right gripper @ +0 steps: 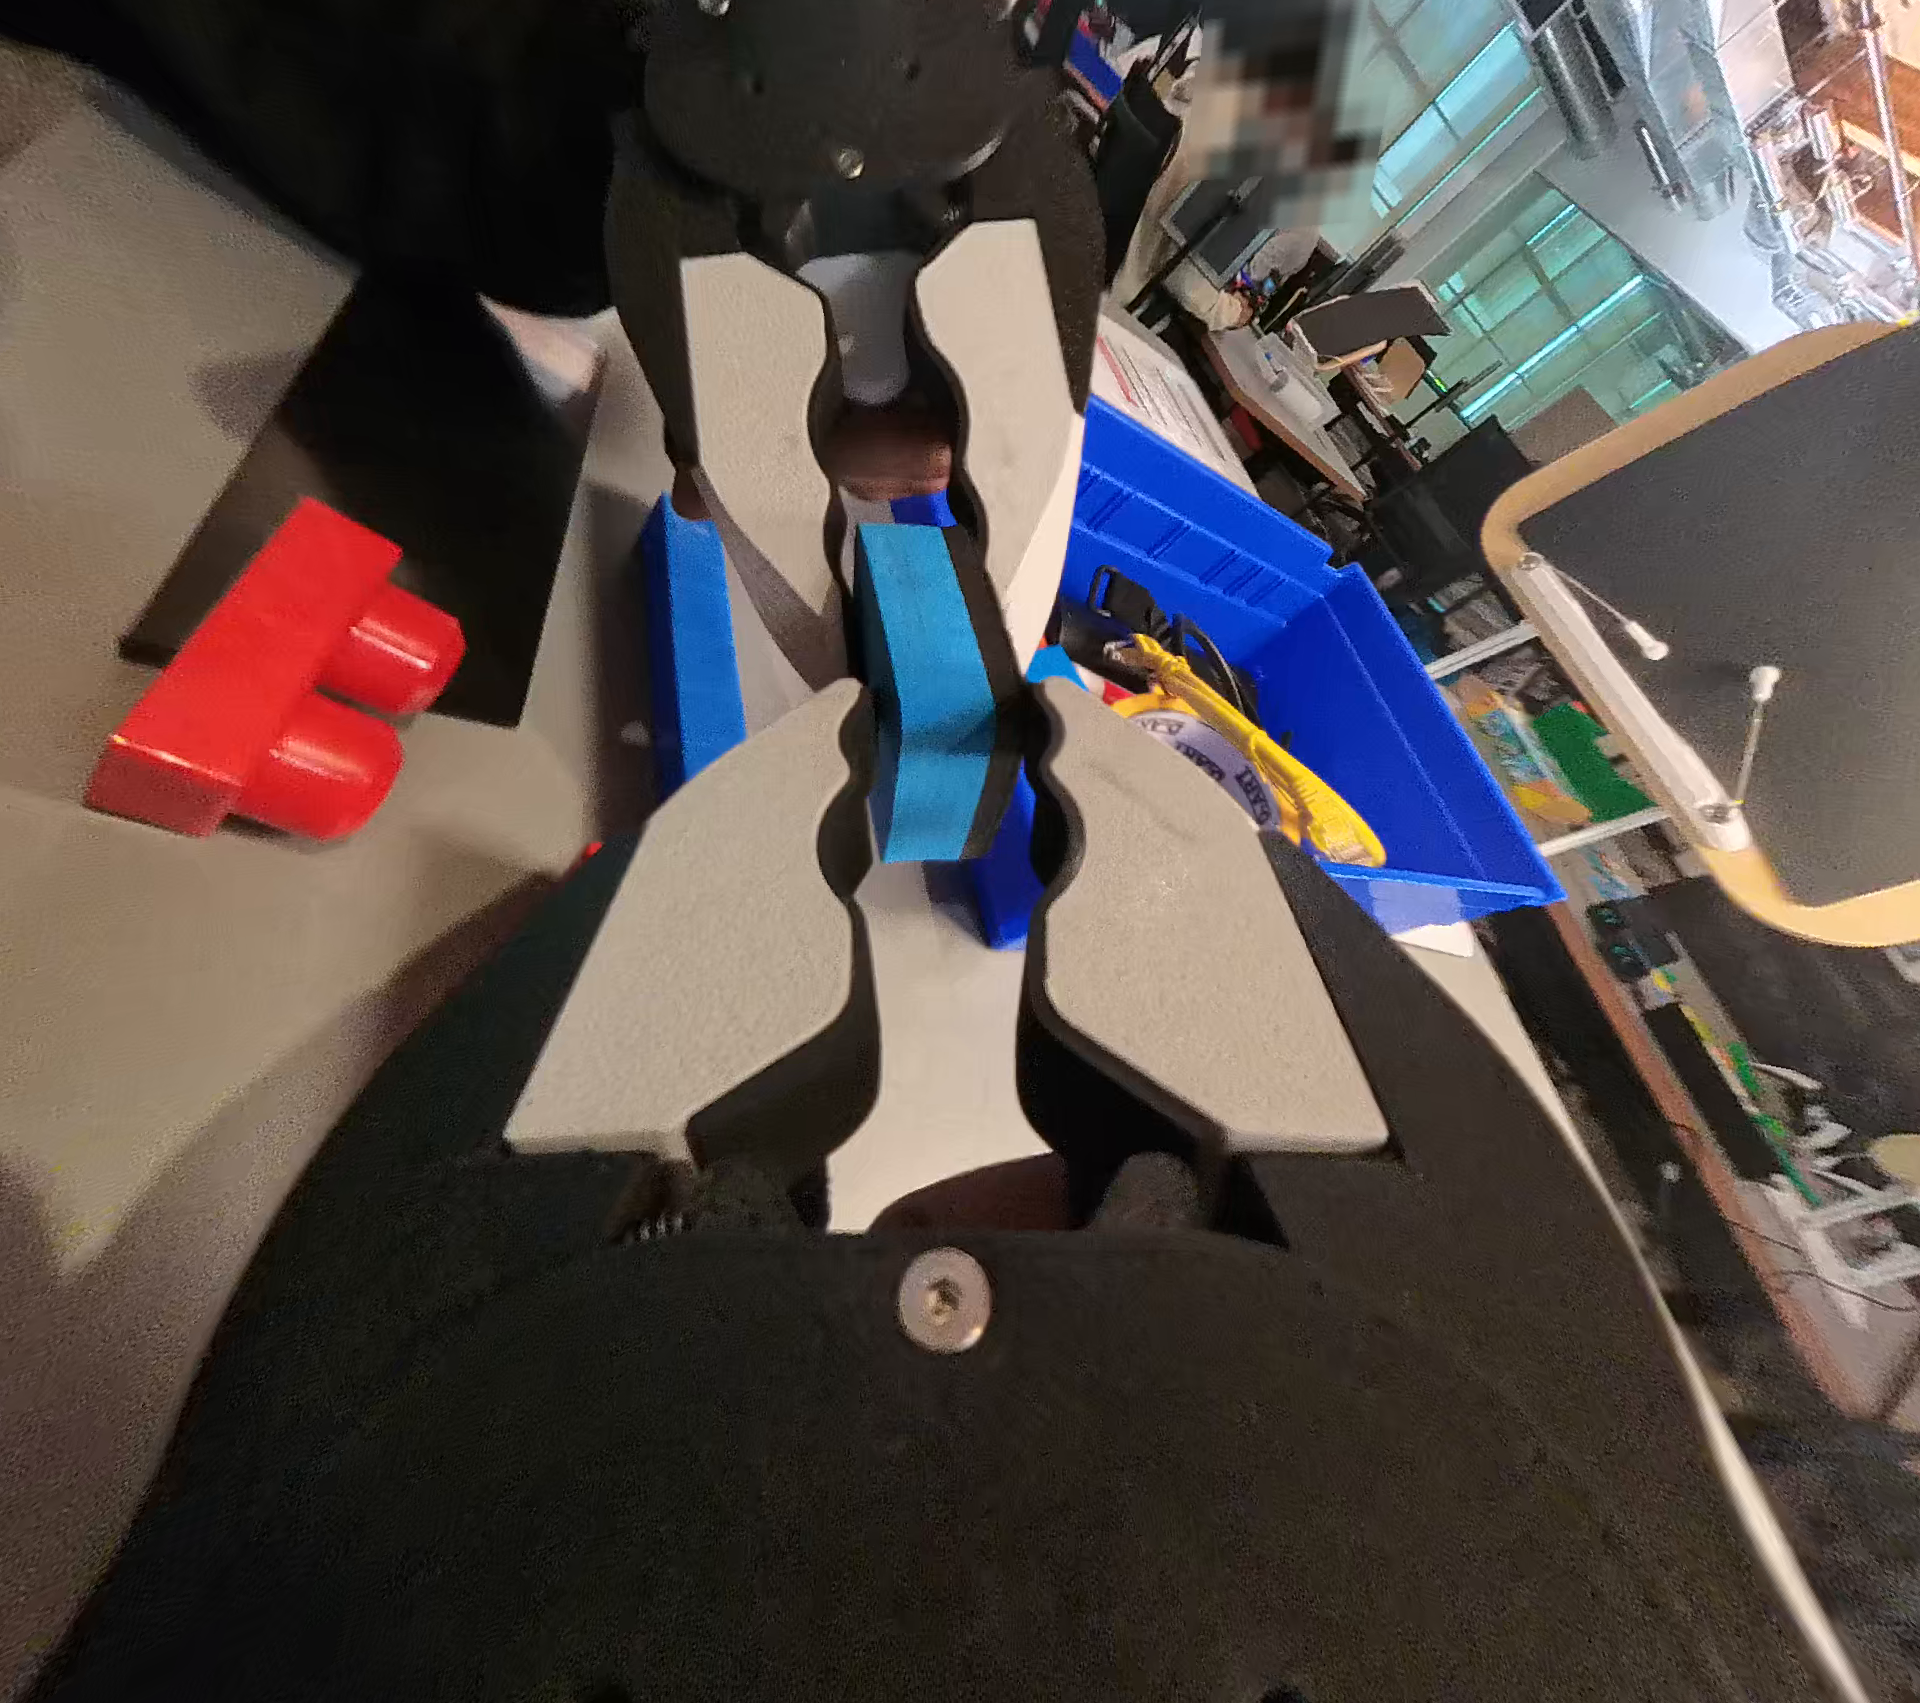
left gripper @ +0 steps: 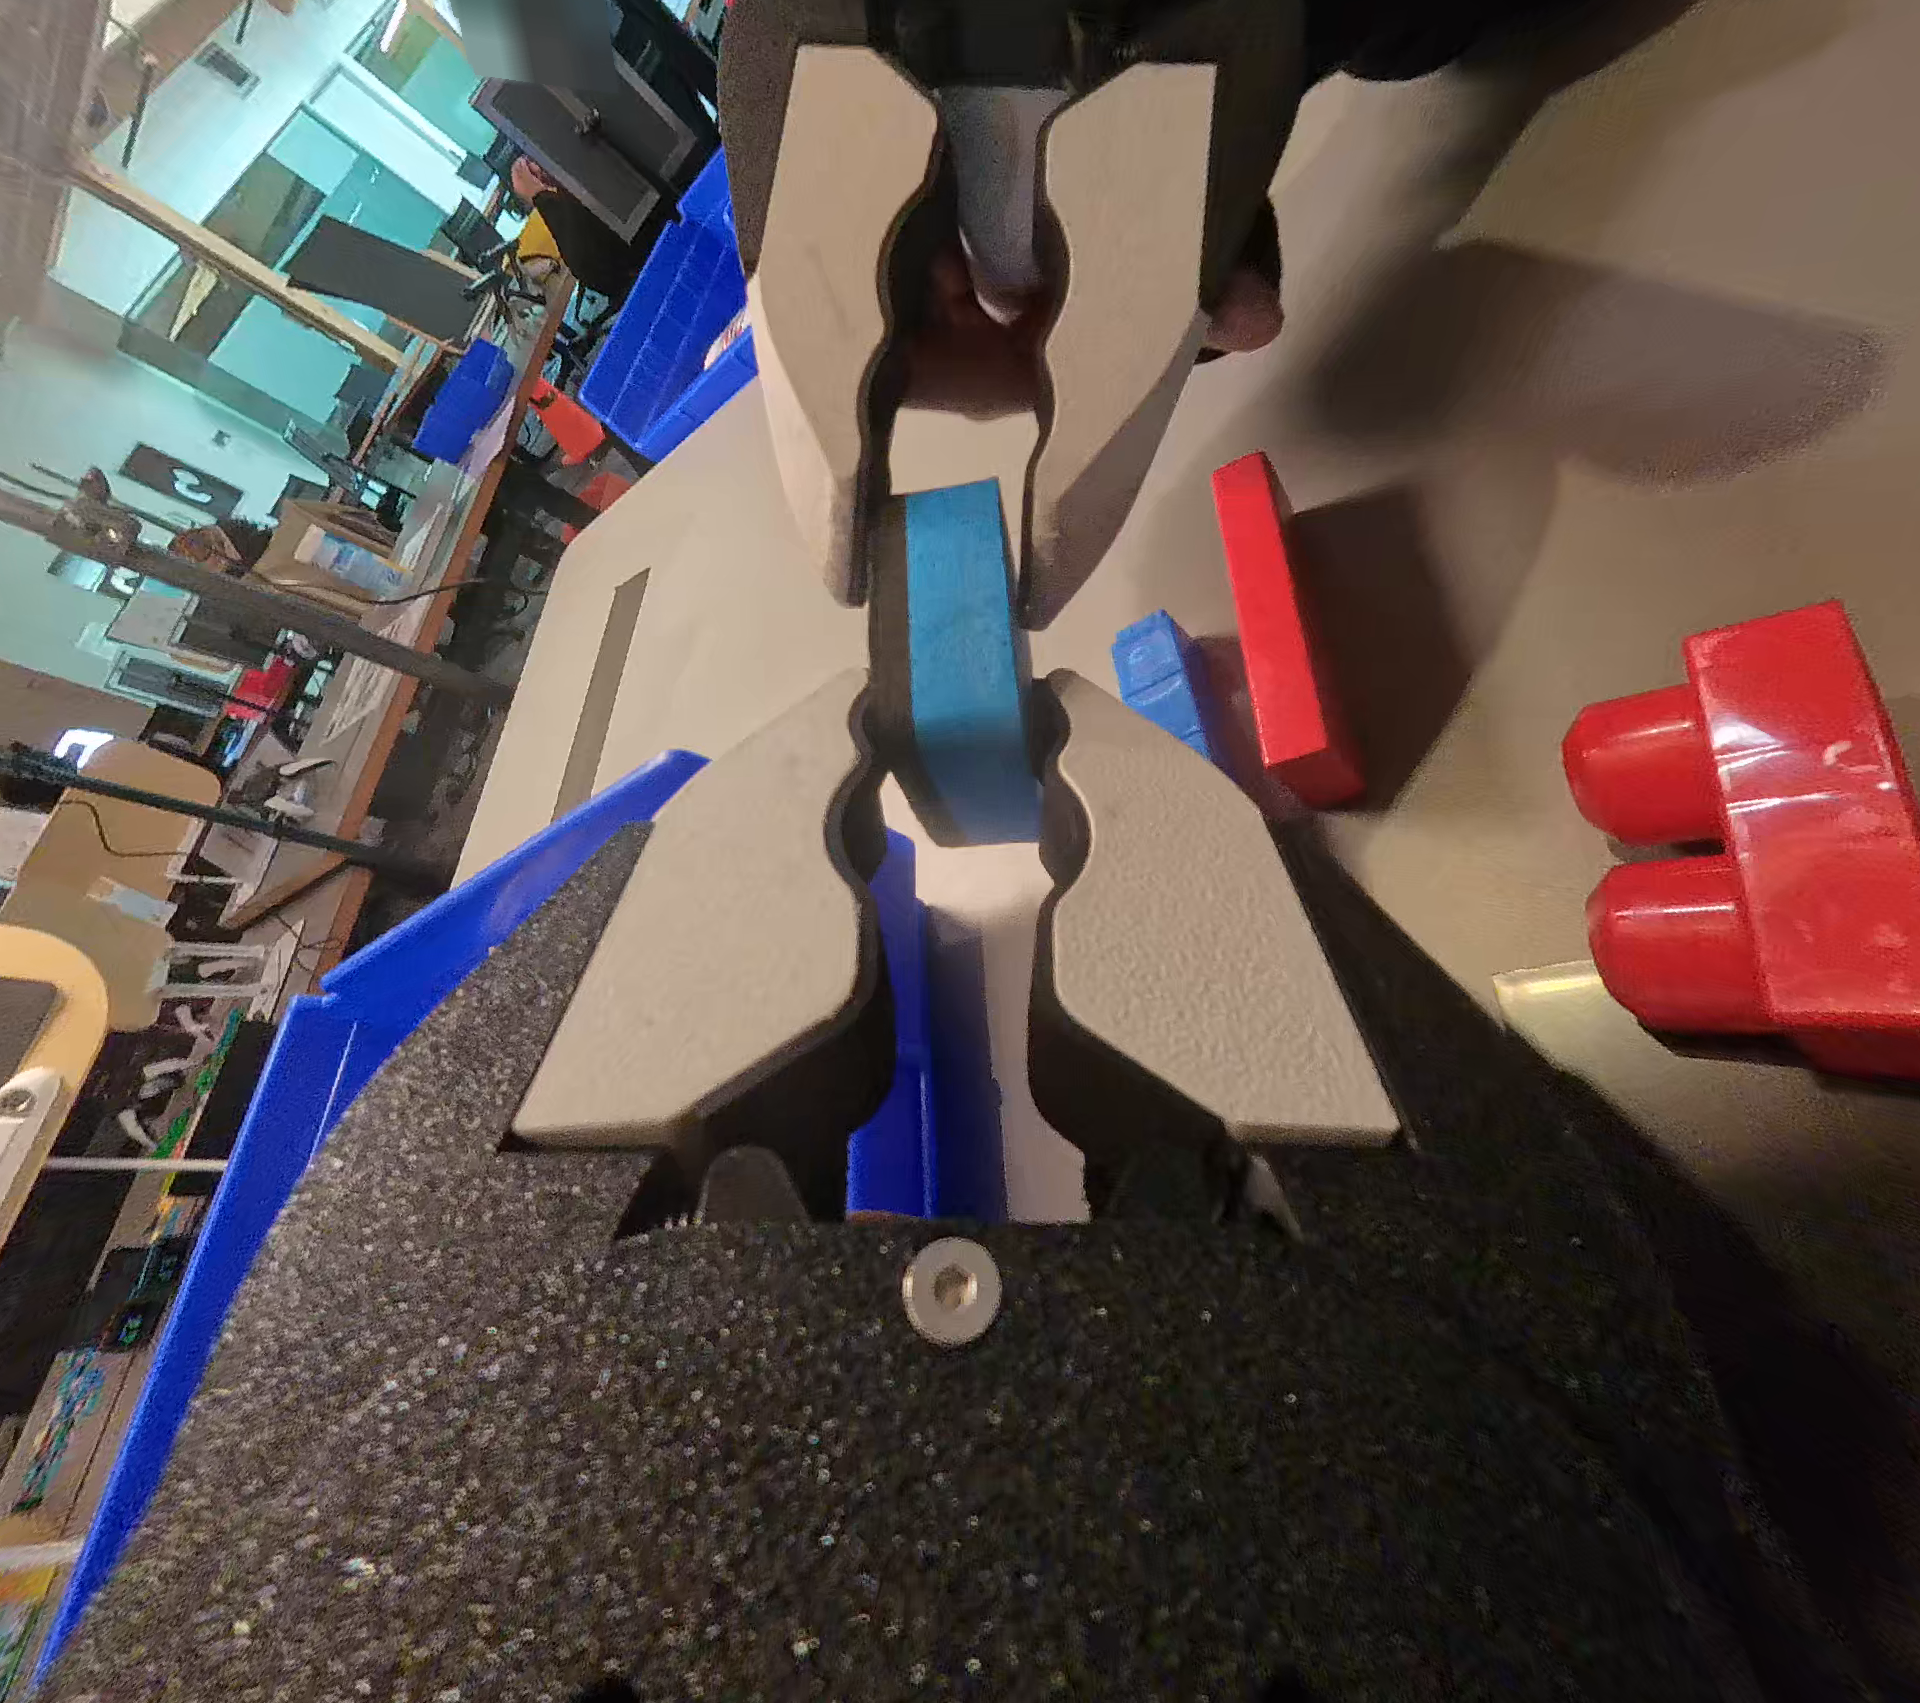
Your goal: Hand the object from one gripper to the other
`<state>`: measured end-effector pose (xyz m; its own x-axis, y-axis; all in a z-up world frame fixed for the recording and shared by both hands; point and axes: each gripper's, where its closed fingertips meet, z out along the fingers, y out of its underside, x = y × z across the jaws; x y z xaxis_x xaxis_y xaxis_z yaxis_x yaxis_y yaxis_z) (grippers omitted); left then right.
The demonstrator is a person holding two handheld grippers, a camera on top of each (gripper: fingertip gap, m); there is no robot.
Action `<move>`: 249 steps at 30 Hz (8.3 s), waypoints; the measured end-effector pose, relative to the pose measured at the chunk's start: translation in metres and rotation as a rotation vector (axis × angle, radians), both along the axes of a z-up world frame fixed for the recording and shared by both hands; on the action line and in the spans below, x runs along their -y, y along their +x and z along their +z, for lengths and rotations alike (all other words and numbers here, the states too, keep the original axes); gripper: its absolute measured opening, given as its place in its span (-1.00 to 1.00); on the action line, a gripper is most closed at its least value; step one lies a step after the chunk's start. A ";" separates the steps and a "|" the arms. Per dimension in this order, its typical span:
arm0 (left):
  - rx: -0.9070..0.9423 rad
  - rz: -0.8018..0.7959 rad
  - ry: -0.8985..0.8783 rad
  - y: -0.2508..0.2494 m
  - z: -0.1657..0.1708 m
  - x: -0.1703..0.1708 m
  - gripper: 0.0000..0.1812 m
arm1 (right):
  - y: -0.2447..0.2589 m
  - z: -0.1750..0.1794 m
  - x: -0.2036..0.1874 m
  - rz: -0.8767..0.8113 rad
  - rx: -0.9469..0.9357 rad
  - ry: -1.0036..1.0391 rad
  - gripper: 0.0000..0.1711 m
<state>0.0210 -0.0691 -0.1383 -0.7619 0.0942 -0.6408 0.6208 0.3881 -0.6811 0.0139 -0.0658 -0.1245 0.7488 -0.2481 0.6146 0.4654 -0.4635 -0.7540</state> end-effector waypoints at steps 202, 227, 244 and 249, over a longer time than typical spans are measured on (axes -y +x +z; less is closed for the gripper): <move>-1.354 -0.031 -0.558 -0.003 0.045 0.023 -0.21 | 0.026 0.034 -0.008 -0.334 0.240 0.193 -0.65; -0.688 0.057 -0.412 0.005 0.041 0.006 -0.71 | 0.015 0.022 0.006 -0.098 0.151 0.181 -0.45; -1.378 -0.022 -0.339 0.002 0.028 0.005 -0.72 | 0.014 0.014 0.006 -0.138 0.470 -0.016 -0.10; -1.215 0.002 -0.362 0.009 0.027 0.006 -0.39 | 0.021 0.005 0.008 -0.152 0.300 -0.003 -0.33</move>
